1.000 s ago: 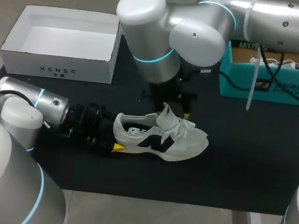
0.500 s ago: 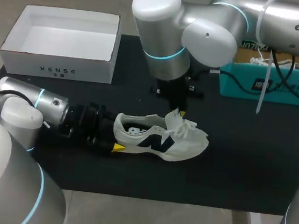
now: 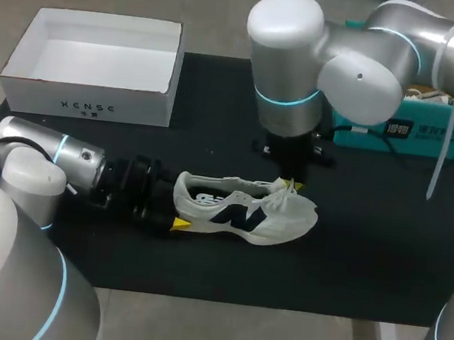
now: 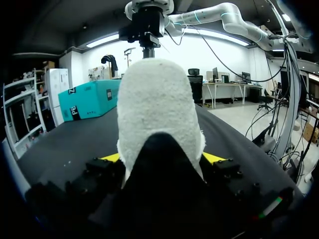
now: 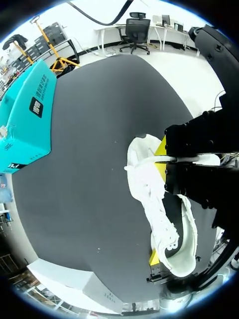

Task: Take the shoe out of the shoebox, open the shoe tongue, remove and reinsert the insole, then place the shoe into the shoebox

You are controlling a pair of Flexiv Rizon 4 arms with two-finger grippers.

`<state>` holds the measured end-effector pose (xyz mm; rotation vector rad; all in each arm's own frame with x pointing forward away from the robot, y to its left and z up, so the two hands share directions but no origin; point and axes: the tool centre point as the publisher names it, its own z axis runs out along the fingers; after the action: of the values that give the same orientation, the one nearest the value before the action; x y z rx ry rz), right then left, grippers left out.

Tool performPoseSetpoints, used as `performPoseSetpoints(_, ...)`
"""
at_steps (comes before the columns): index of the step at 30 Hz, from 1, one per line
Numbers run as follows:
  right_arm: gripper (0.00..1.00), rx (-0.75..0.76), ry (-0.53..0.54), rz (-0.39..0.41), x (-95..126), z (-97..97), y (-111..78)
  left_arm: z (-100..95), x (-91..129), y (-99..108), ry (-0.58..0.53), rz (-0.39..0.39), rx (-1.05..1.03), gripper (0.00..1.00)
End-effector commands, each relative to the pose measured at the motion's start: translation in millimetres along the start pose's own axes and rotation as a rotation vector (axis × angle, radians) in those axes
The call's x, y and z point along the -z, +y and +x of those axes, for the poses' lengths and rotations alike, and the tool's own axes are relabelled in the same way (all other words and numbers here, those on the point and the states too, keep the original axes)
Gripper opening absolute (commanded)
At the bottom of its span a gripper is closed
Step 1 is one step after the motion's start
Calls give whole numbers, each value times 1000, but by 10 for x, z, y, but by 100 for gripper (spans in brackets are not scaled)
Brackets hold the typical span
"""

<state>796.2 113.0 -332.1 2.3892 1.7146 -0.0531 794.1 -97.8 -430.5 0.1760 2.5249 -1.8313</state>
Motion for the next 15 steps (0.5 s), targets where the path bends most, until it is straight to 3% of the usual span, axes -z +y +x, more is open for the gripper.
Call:
performPoseSetpoints(1,0,-110,52,-14,-19,-84,-57,16,0,22,-2,-3,0,0)
performPoseSetpoints(6,0,-82,71,-28,54,-27,-57,16,0,22,-2,-3,0,0)
performPoseSetpoints(7,9,-71,71,-27,86,-10,-58,16,0,22,-2,-3,0,0)
performPoseSetpoints(8,47,-53,76,-18,122,17,-55,16,0,22,-2,-3,0,0)
performPoseSetpoints(9,100,-31,94,-22,158,36,-48,16,0,22,-2,-3,0,0)
performPoseSetpoints(15,100,215,207,8,494,190,-4,16,0,22,-2,-3,0,0)
